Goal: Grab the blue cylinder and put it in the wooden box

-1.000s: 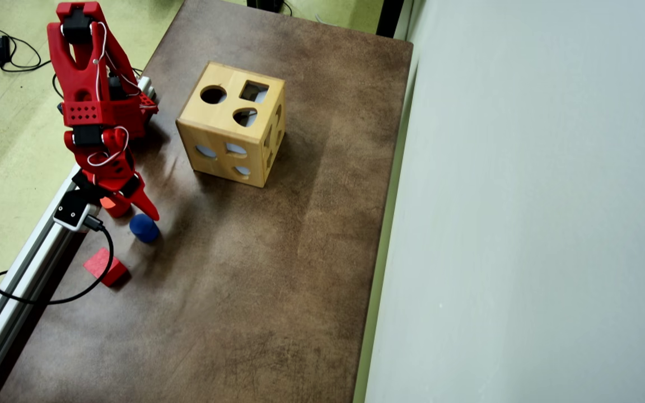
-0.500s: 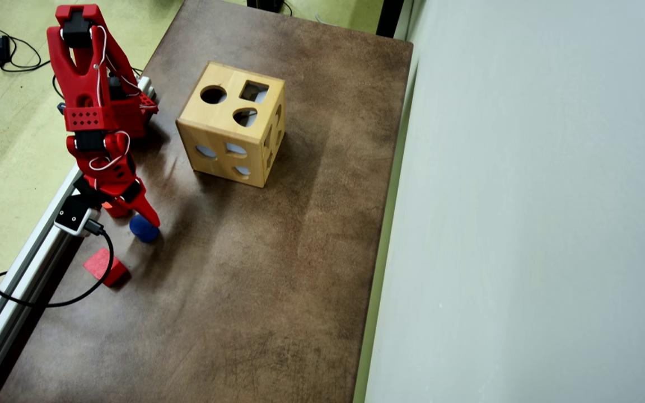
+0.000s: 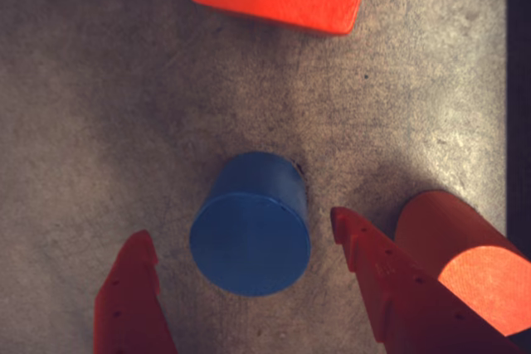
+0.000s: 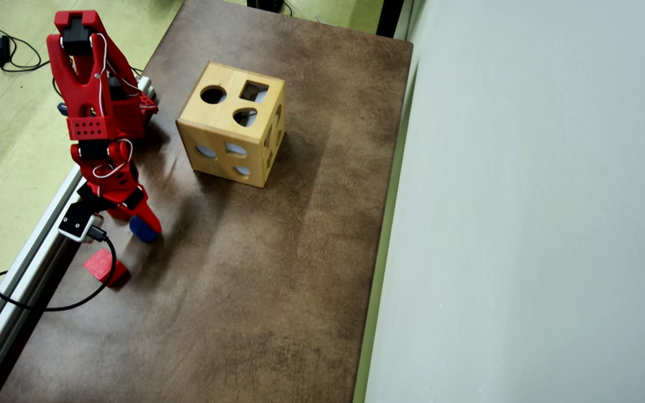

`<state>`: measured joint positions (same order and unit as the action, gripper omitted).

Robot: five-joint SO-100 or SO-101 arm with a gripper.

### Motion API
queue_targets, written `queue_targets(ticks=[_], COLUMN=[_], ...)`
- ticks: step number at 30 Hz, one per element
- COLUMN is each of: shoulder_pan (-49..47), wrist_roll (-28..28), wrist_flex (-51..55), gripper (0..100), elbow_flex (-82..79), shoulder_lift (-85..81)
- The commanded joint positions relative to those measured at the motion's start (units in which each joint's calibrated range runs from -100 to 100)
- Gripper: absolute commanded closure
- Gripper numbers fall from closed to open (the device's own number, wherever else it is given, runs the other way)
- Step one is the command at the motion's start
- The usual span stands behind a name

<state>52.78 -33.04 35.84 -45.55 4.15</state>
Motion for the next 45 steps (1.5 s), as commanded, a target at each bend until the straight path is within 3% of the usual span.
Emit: queue_targets(ticks=[1, 45], shoulder_pan=[0.19, -0.70], wrist_roll=[0.20, 0.59], wrist_flex=[-1.54, -2.34], gripper=[66, 66], elbow_flex=[2.44, 8.79], shoulder_lift=[0.22, 9.99])
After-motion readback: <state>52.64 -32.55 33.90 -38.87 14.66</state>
